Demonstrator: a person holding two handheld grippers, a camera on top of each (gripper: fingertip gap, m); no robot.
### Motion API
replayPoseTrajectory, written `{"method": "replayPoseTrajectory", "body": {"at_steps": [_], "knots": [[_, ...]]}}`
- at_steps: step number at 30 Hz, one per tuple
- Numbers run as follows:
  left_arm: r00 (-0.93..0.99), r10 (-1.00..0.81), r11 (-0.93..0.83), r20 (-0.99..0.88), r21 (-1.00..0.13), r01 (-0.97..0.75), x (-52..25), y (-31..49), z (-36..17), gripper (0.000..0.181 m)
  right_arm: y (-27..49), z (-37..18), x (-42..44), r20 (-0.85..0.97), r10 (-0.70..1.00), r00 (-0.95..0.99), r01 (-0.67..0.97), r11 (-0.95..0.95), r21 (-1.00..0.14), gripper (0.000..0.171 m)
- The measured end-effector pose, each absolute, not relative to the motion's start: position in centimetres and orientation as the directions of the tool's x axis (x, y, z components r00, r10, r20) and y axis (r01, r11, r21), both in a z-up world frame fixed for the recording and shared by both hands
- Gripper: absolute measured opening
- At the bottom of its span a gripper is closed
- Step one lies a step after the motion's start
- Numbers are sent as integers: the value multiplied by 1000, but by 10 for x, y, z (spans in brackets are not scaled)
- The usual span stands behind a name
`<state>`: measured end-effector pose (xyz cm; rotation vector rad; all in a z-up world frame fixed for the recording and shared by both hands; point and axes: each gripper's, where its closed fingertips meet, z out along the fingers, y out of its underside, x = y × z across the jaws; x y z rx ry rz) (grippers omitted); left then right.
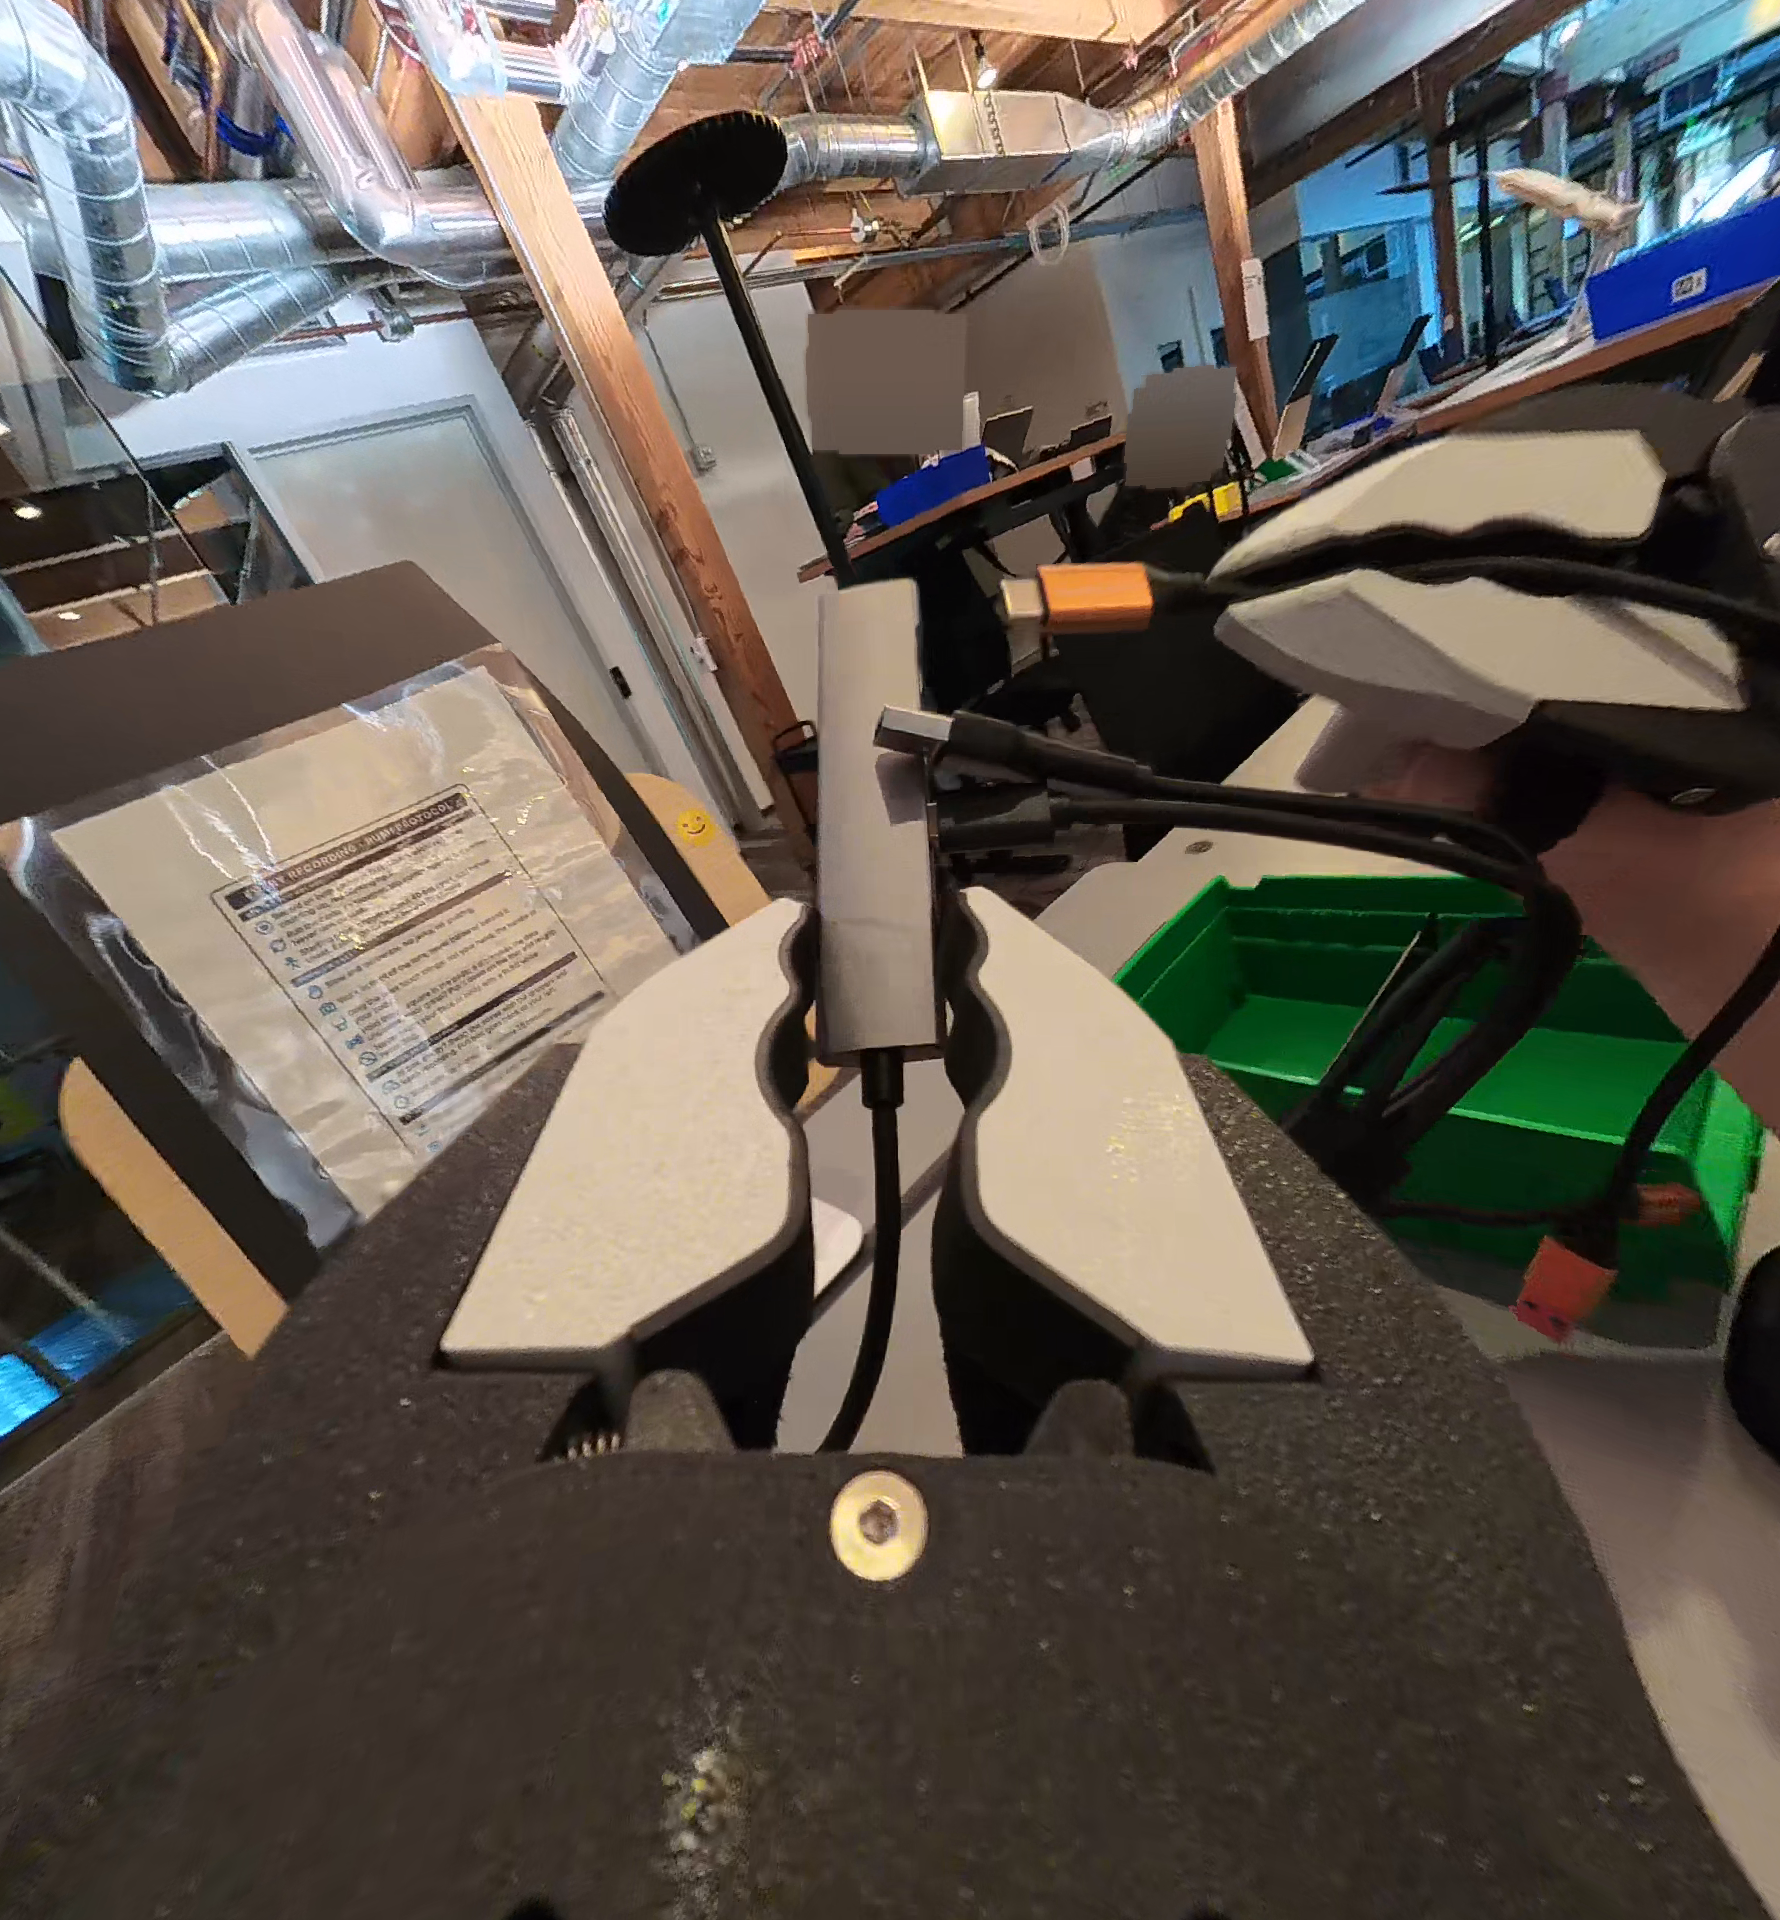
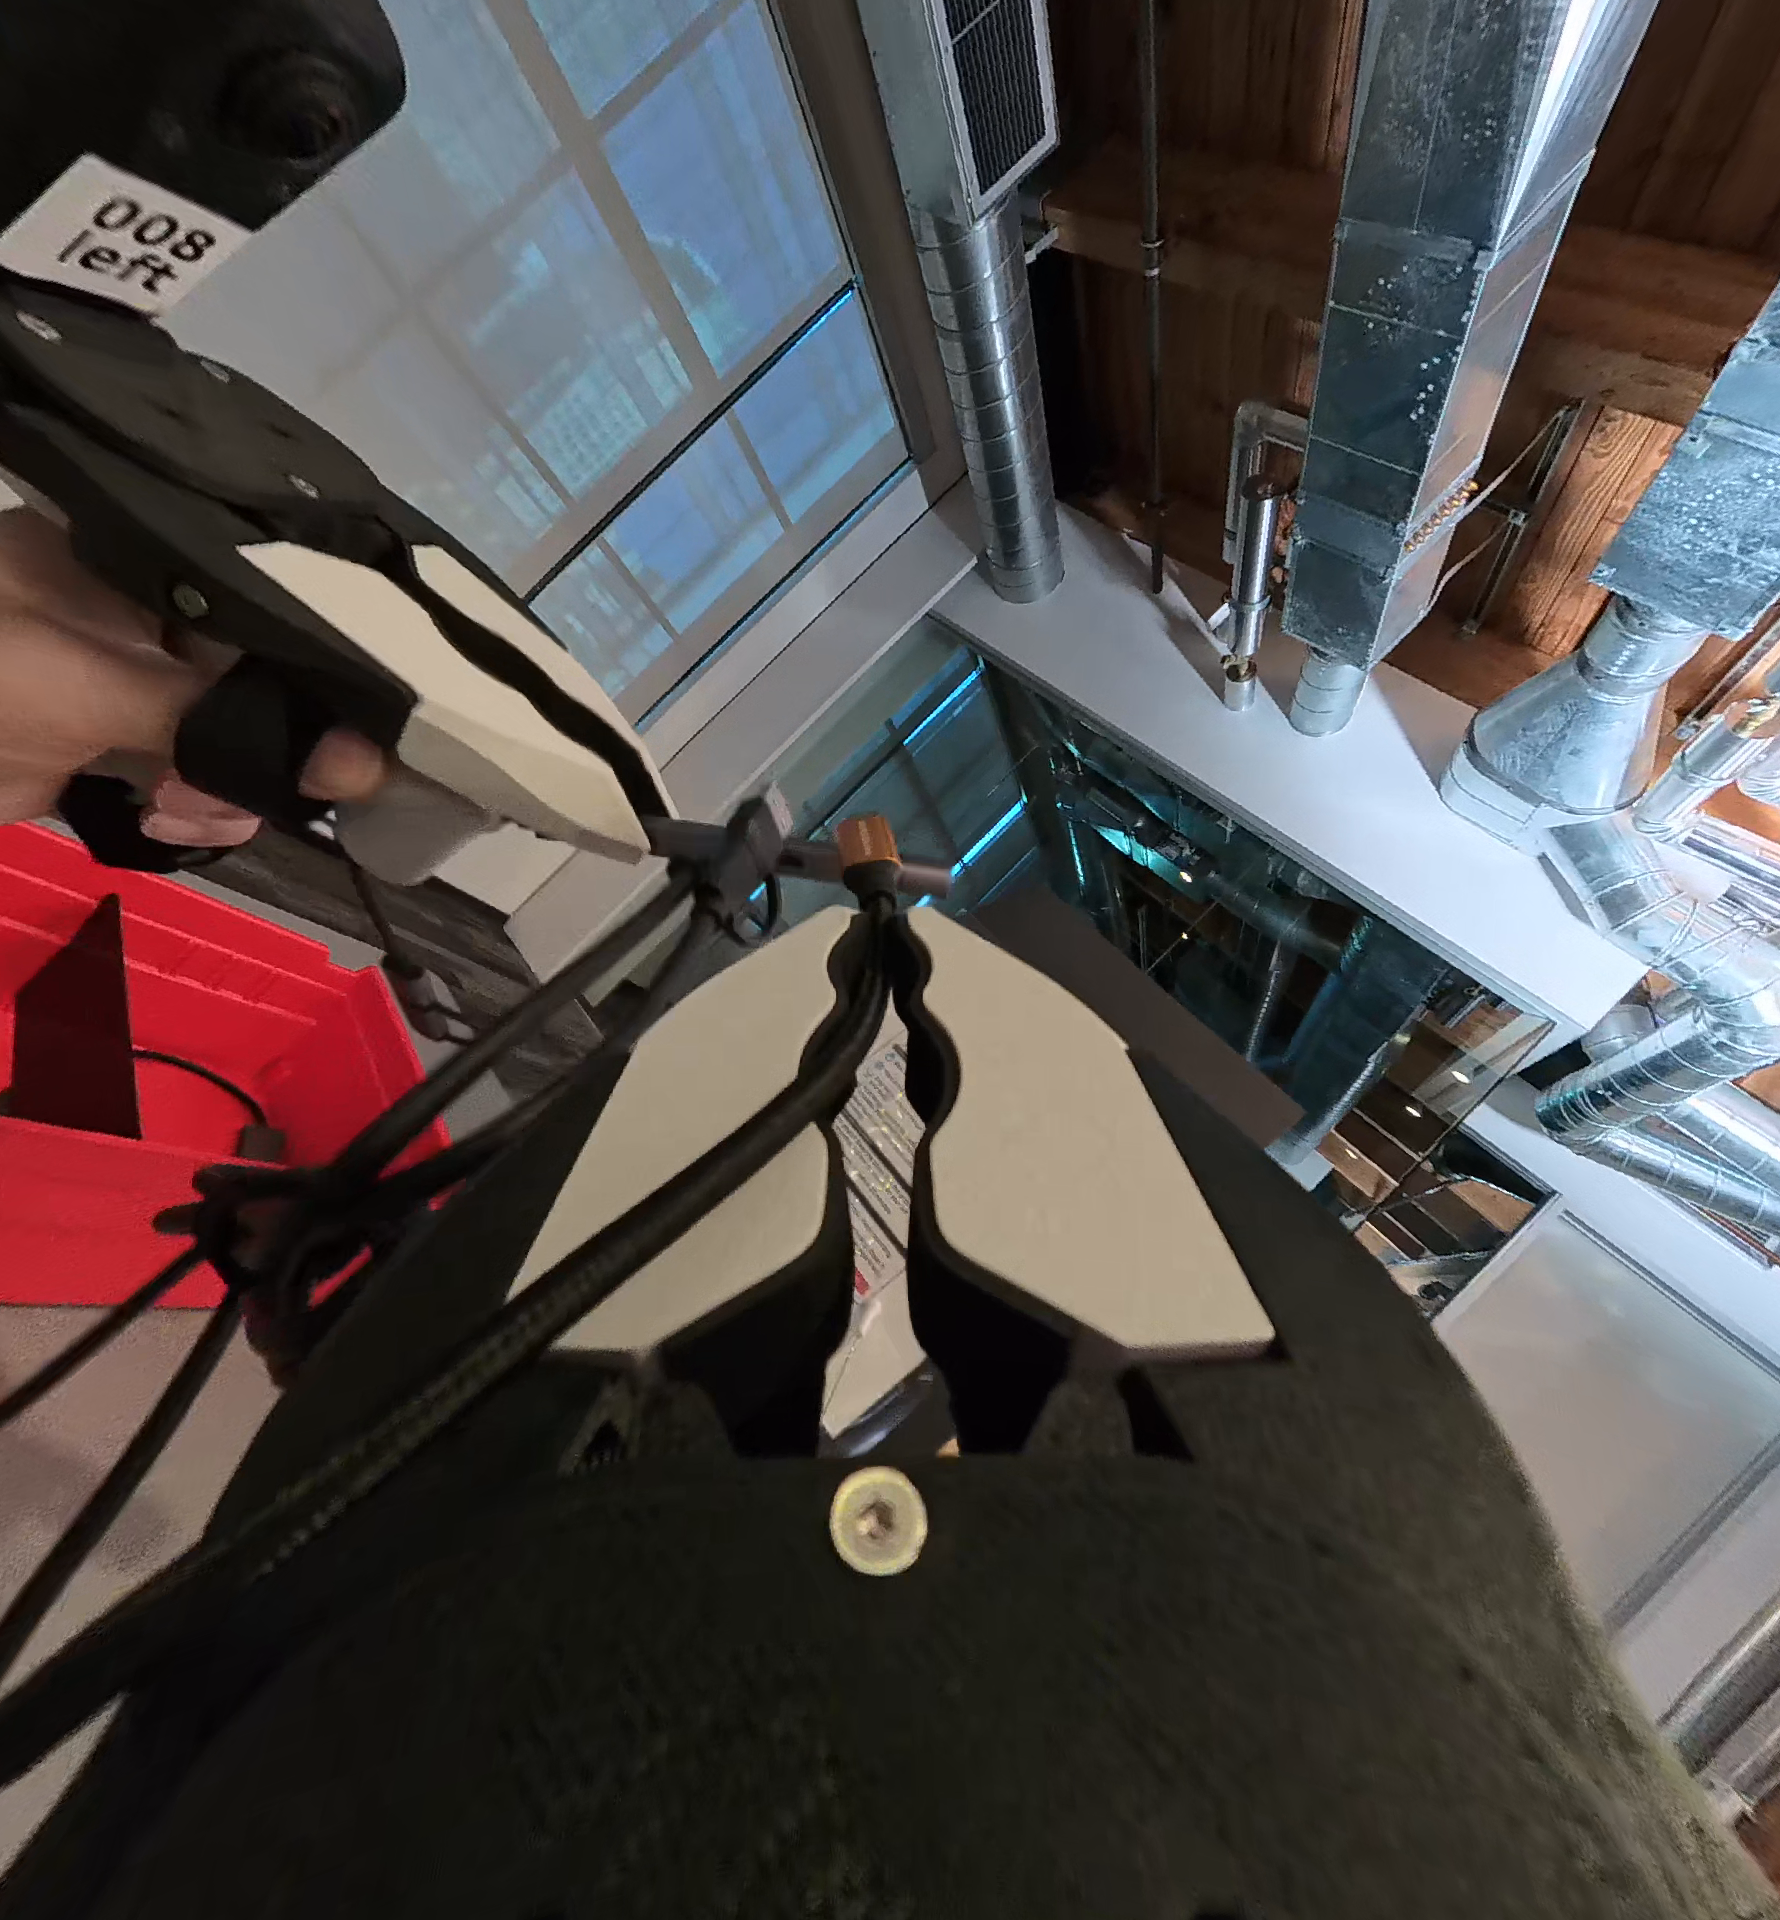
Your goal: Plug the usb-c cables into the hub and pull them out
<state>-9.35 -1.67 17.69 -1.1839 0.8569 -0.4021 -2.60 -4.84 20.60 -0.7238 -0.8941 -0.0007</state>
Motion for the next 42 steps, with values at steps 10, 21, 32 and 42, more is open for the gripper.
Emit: {"method": "replayPoseTrajectory", "body": {"at_steps": [10, 21, 32, 42], "knots": [[668, -538, 409, -514, -852, -326, -90, -11, 170, 22, -63, 191, -52, 813, 301, 498, 417, 739, -529, 5], [688, -510, 448, -516, -842, -300, -94, -19, 181, 22, -46, 190, -40, 827, 215, 519, 521, 687, -506, 4], [705, -477, 467, -525, -831, -303, -97, -20, 185, 21, -37, 183, -40, 867, 140, 478, 626, 638, -449, 4], [703, -502, 494, -504, -834, -245, -97, -26, 190, 21, -38, 193, -31, 768, 270, 580, 490, 637, -595, 4]]}}
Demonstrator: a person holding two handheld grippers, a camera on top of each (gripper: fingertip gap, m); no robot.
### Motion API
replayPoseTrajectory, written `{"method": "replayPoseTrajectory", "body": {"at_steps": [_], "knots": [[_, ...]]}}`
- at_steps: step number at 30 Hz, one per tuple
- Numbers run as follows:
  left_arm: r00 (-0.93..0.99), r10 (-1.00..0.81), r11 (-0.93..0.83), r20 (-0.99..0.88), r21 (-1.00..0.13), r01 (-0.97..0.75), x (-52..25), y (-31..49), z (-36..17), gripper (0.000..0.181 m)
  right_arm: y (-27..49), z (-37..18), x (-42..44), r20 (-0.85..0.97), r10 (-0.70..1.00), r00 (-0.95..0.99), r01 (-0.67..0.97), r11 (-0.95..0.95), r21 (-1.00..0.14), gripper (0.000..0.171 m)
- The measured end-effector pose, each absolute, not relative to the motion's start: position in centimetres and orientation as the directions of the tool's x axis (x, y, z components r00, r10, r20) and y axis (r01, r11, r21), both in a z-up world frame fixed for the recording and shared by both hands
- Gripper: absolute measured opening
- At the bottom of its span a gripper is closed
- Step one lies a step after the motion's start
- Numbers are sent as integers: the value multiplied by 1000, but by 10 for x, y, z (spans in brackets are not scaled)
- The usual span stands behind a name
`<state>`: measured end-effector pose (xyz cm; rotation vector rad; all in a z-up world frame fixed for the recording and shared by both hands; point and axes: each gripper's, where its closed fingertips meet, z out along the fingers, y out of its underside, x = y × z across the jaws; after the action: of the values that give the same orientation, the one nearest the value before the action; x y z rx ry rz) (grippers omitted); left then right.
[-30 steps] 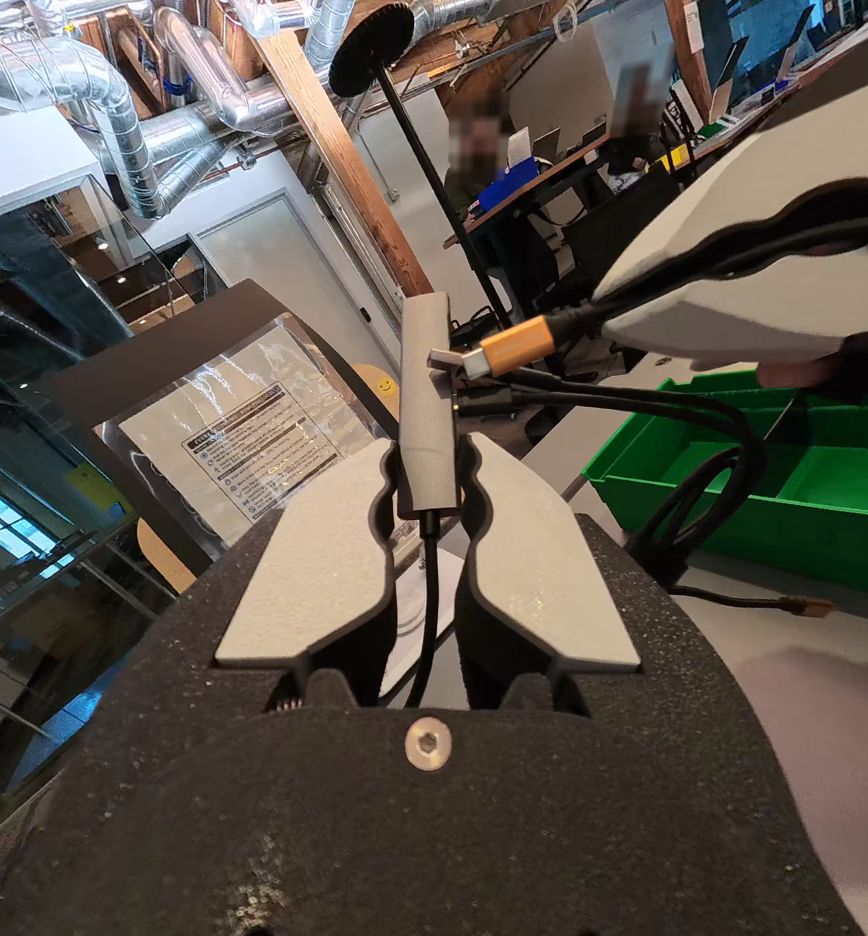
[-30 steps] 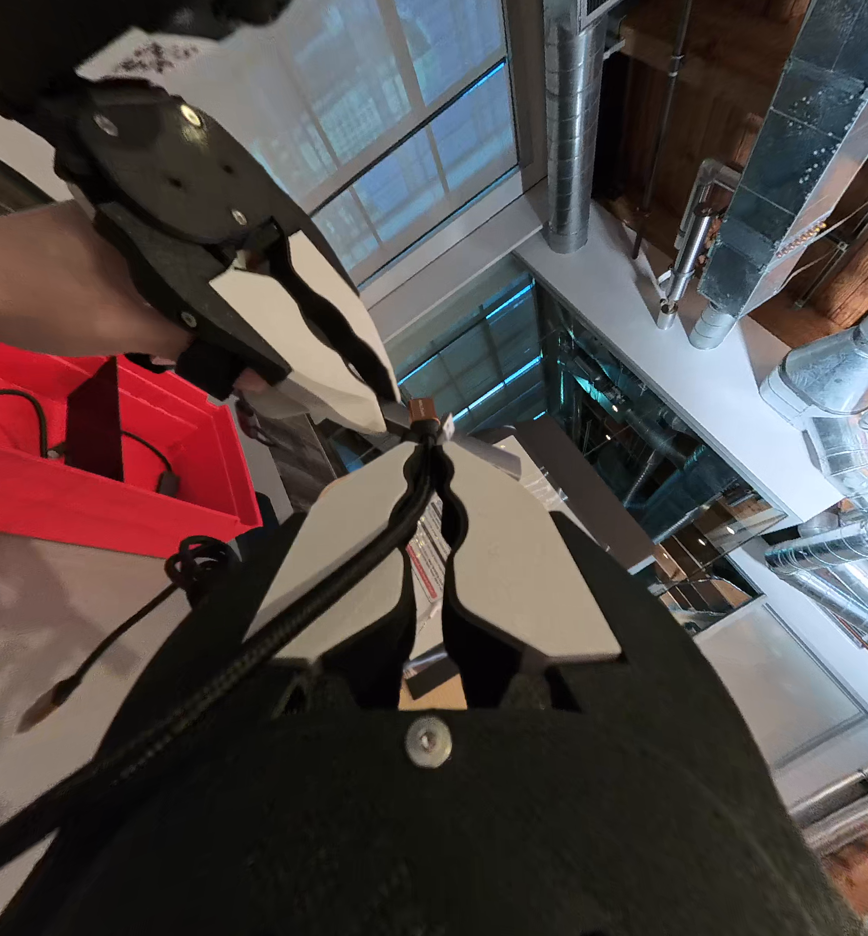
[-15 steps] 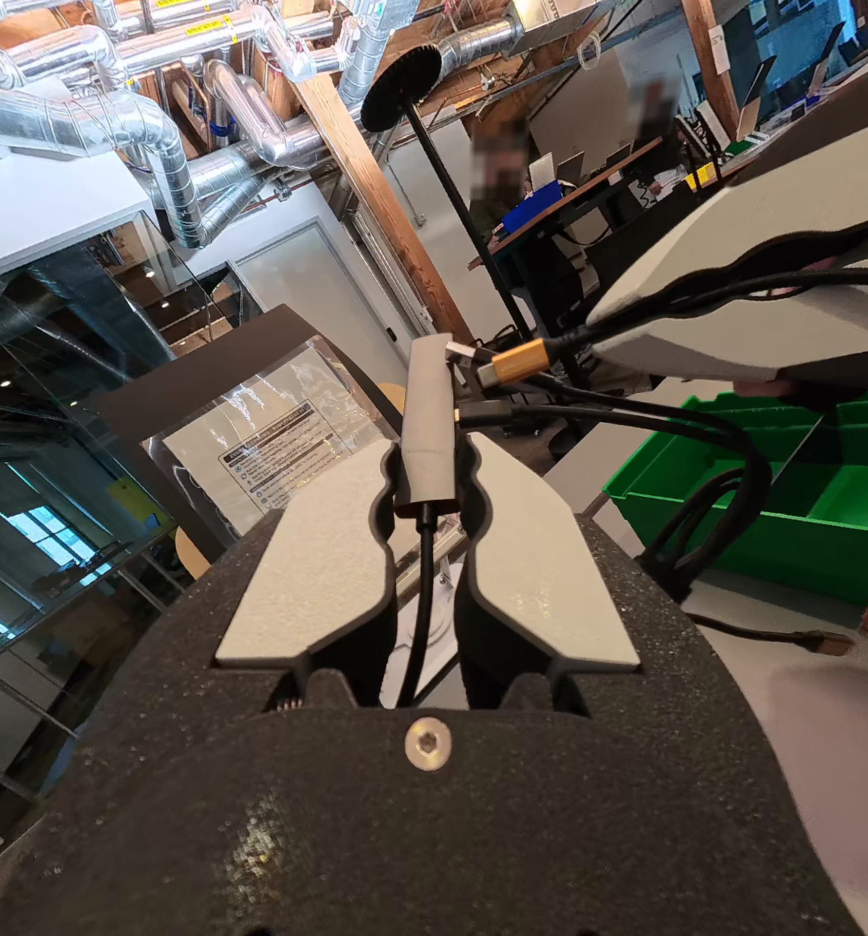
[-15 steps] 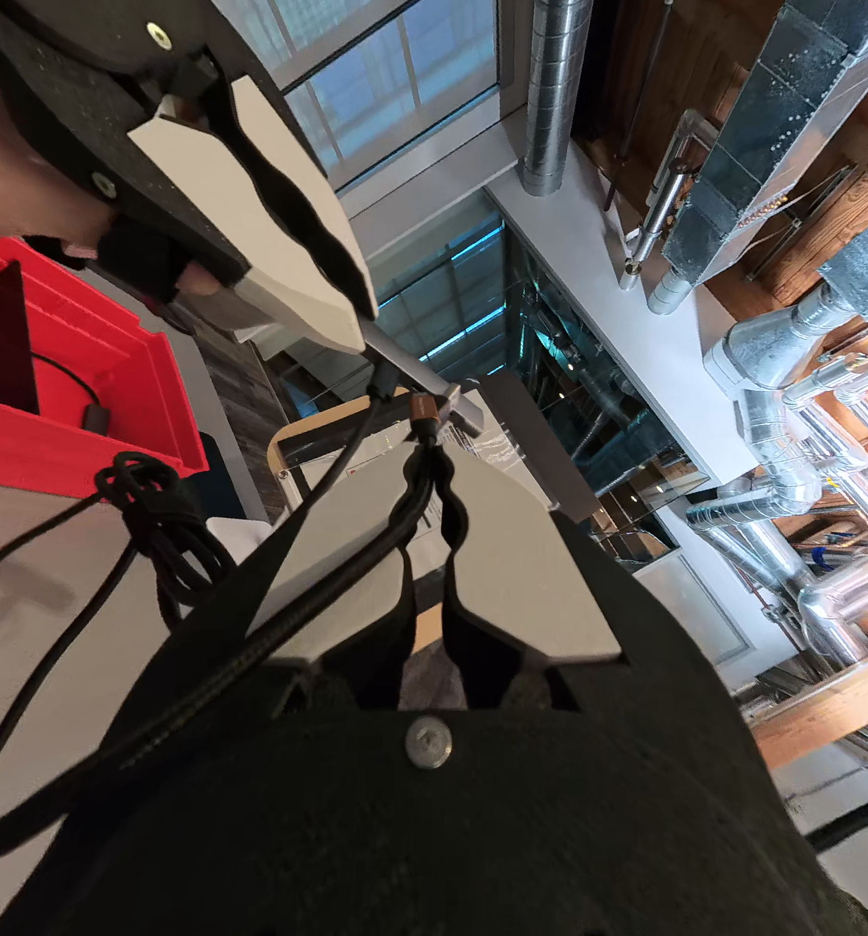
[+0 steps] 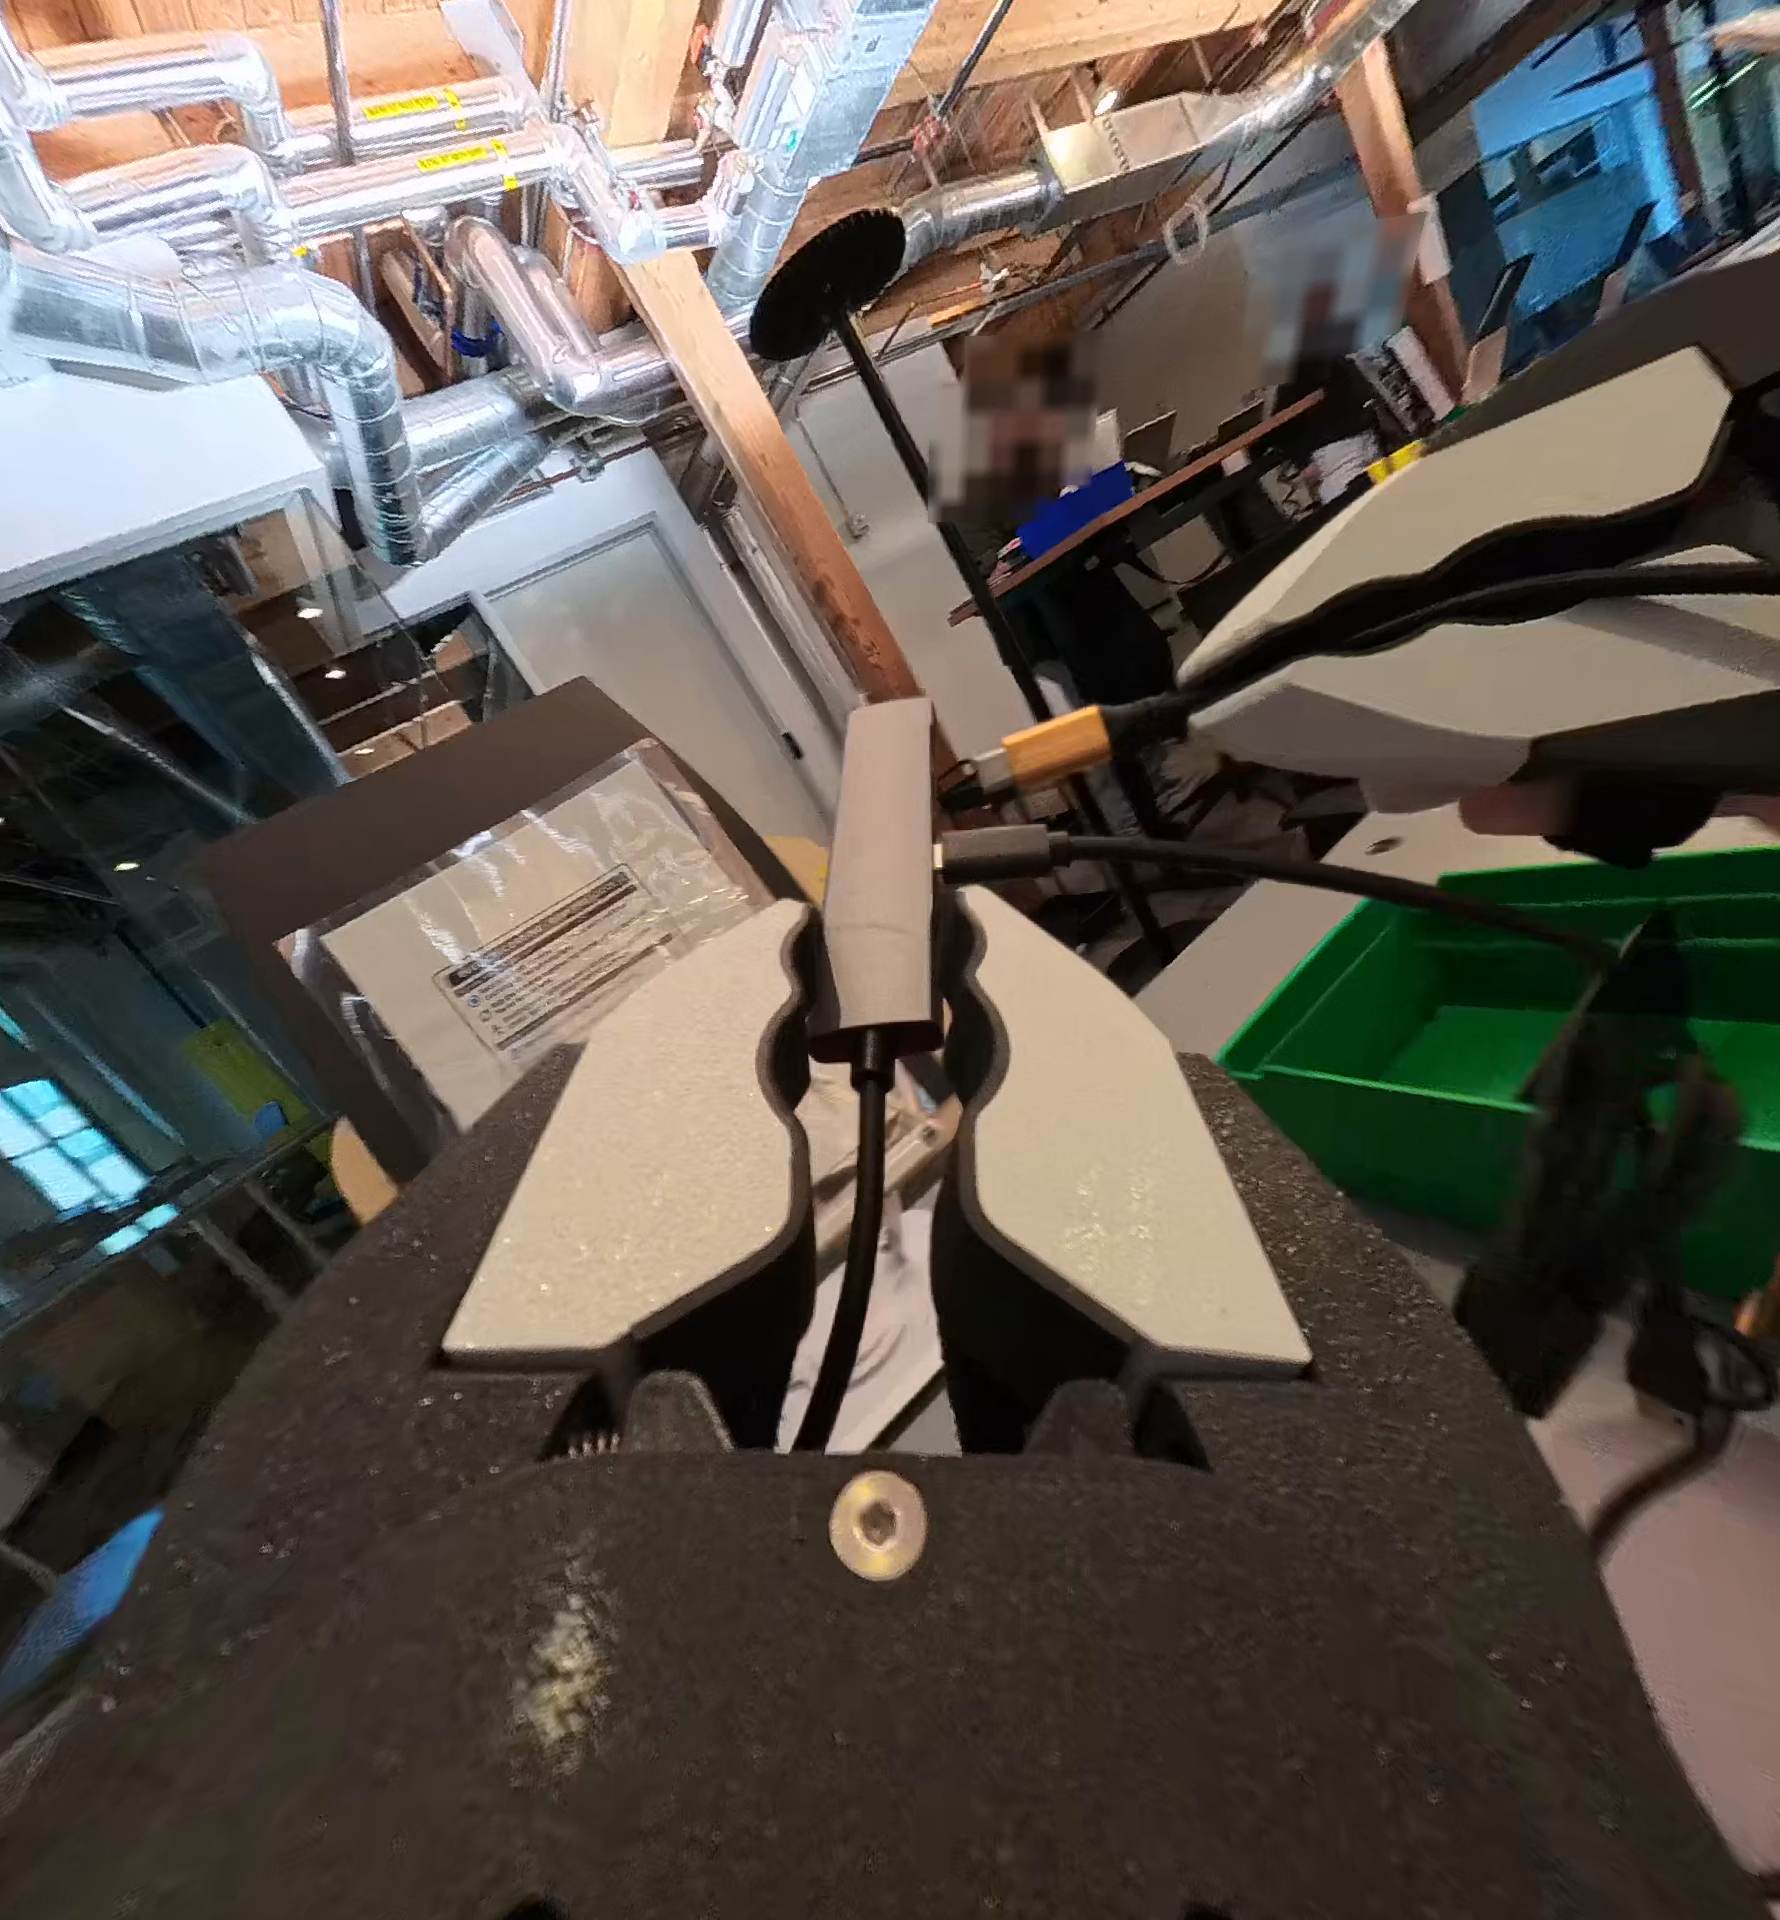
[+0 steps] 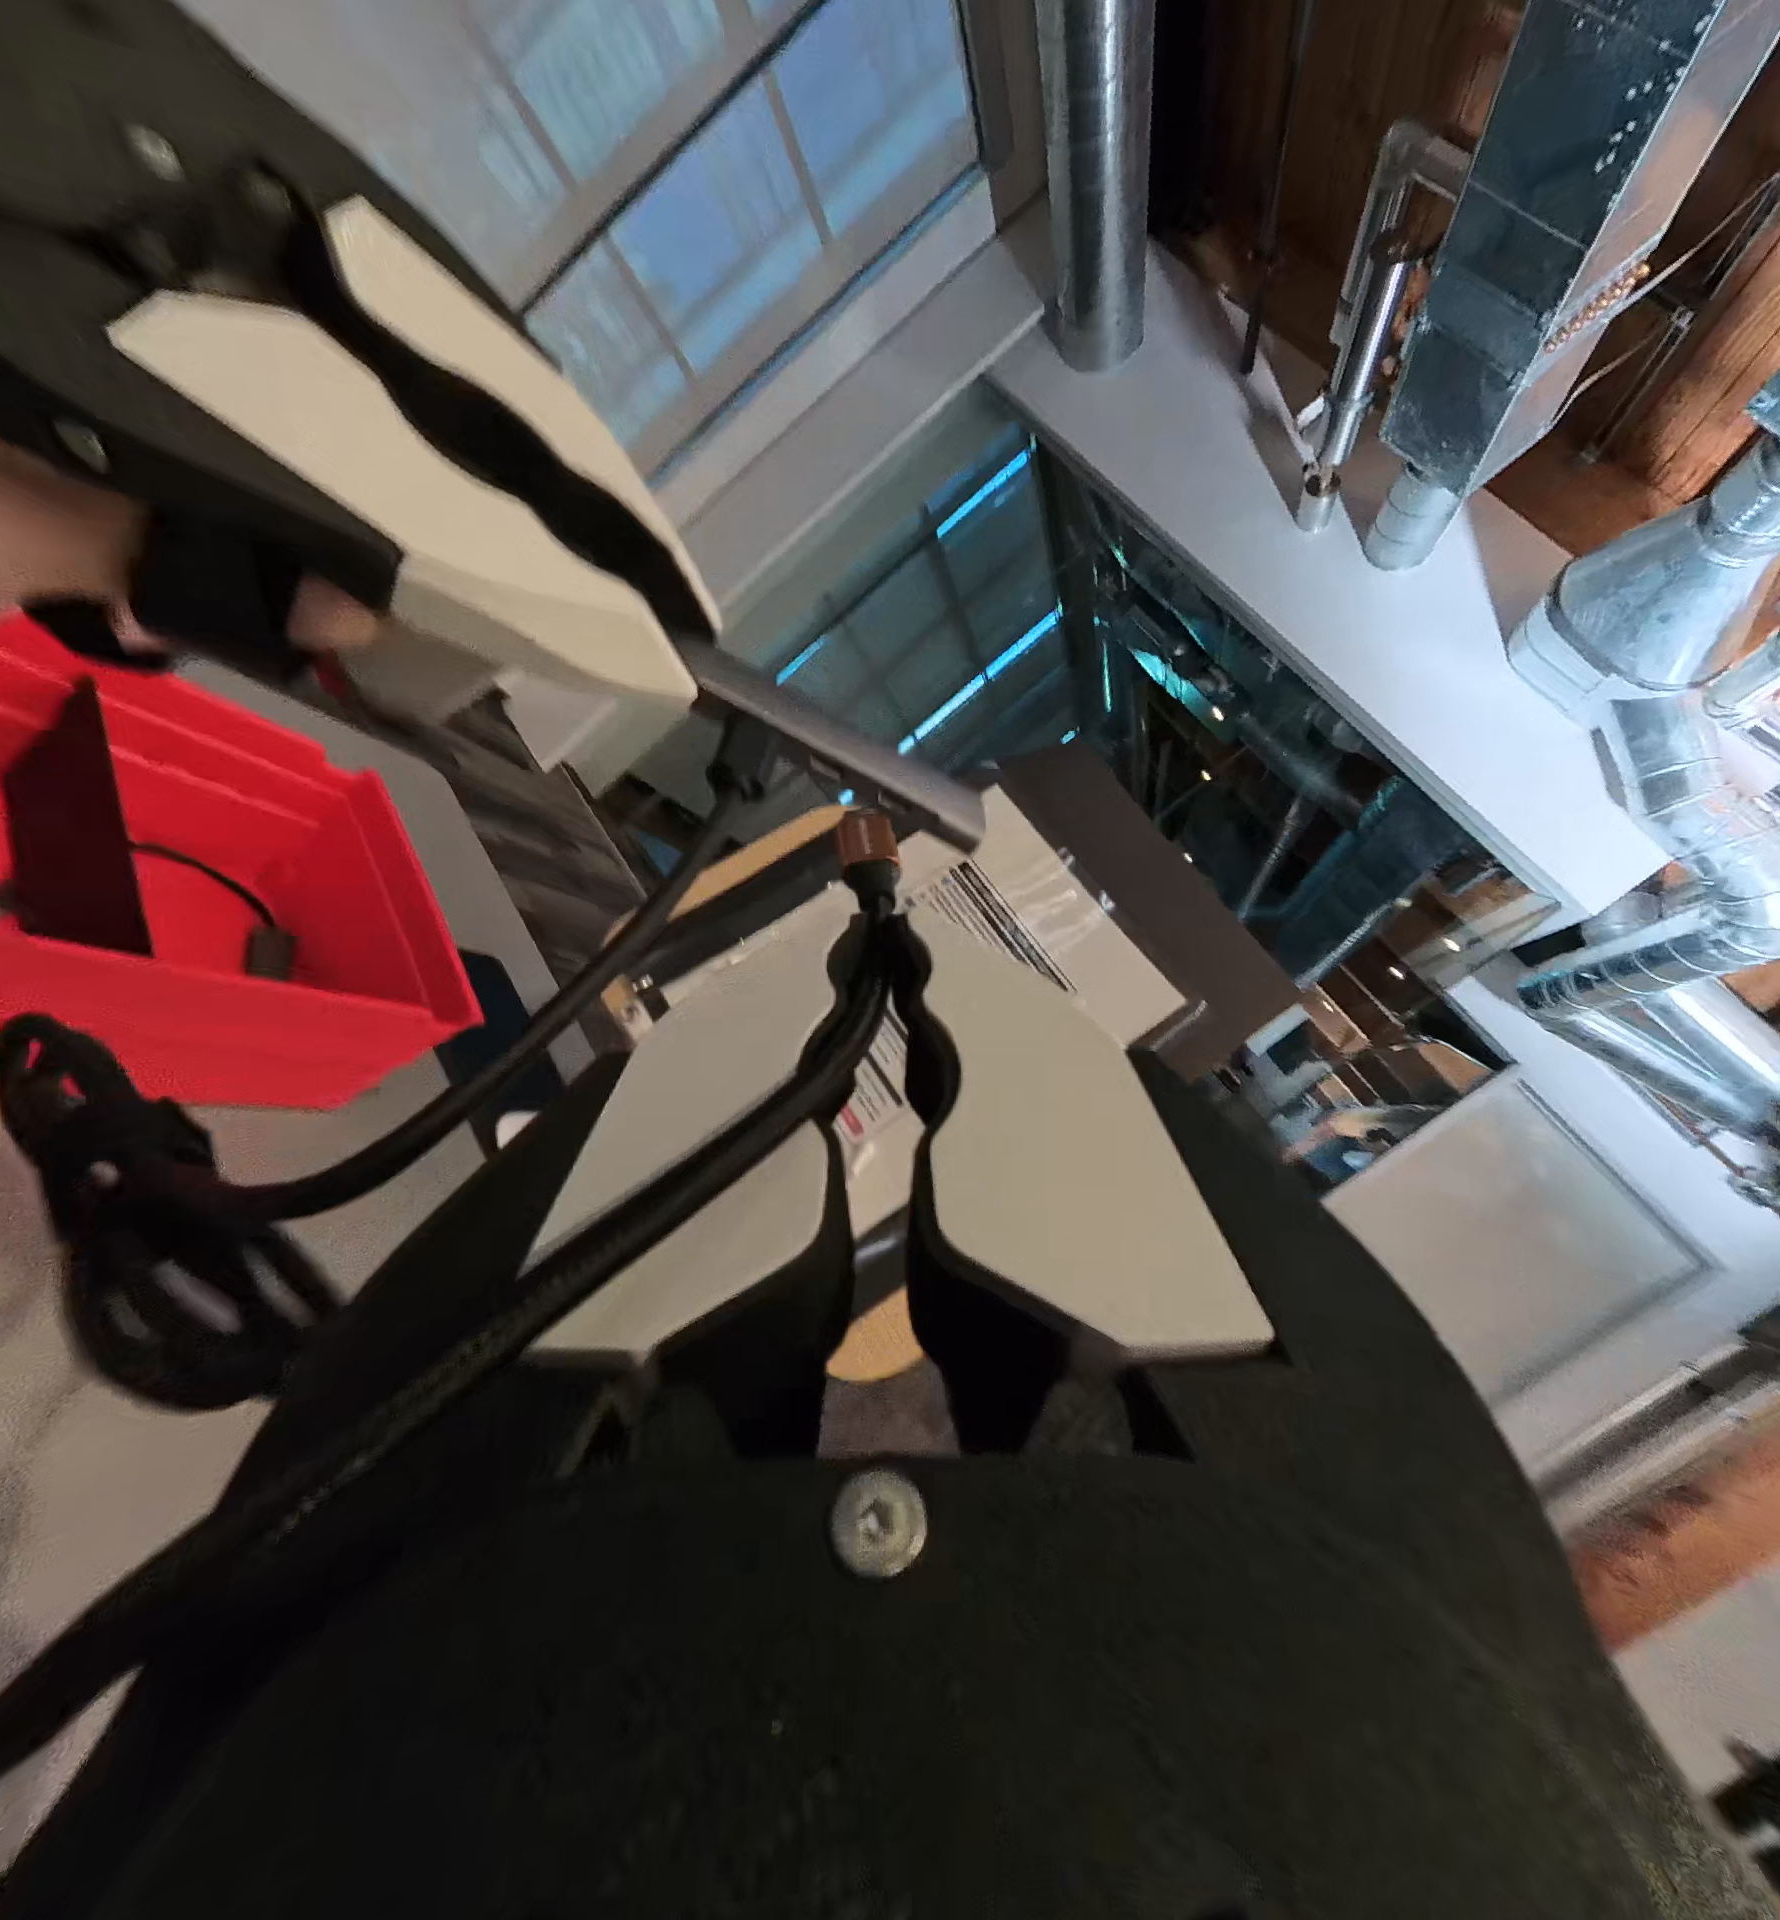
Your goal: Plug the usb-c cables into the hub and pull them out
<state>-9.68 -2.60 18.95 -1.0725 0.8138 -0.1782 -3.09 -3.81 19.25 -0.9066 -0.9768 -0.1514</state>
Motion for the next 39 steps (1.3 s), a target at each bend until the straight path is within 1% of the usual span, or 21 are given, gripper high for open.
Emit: {"method": "replayPoseTrajectory", "body": {"at_steps": [3, 8, 18, 27, 34, 38, 39], "knots": [[684, -571, 479, -454, -861, -171, -90, -30, 190, 21, -48, 200, -34, 724, 317, 613, 408, 658, -633, 4], [674, -633, 440, -381, -893, -92, -91, -28, 189, 21, -48, 206, -32, 643, 382, 664, 308, 644, -700, 4], [667, -703, 366, -248, -930, 40, -107, -17, 192, 21, -38, 197, -46, 592, 421, 687, 275, 604, -748, 4], [675, -693, 384, -254, -922, 47, -109, -19, 195, 21, -32, 193, -55, 533, 441, 722, 207, 597, -775, 4], [680, -686, 398, -258, -916, 55, -110, -20, 197, 20, -31, 195, -54, 424, 541, 726, 76, 550, -832, 4], [683, -680, 413, -268, -909, 54, -110, -23, 199, 19, -32, 196, -53, 391, 571, 722, 36, 533, -845, 4], [679, -679, 426, -280, -903, 54, -109, -25, 199, 7, -32, 197, -52, 387, 575, 721, 31, 531, -847, 4]]}}
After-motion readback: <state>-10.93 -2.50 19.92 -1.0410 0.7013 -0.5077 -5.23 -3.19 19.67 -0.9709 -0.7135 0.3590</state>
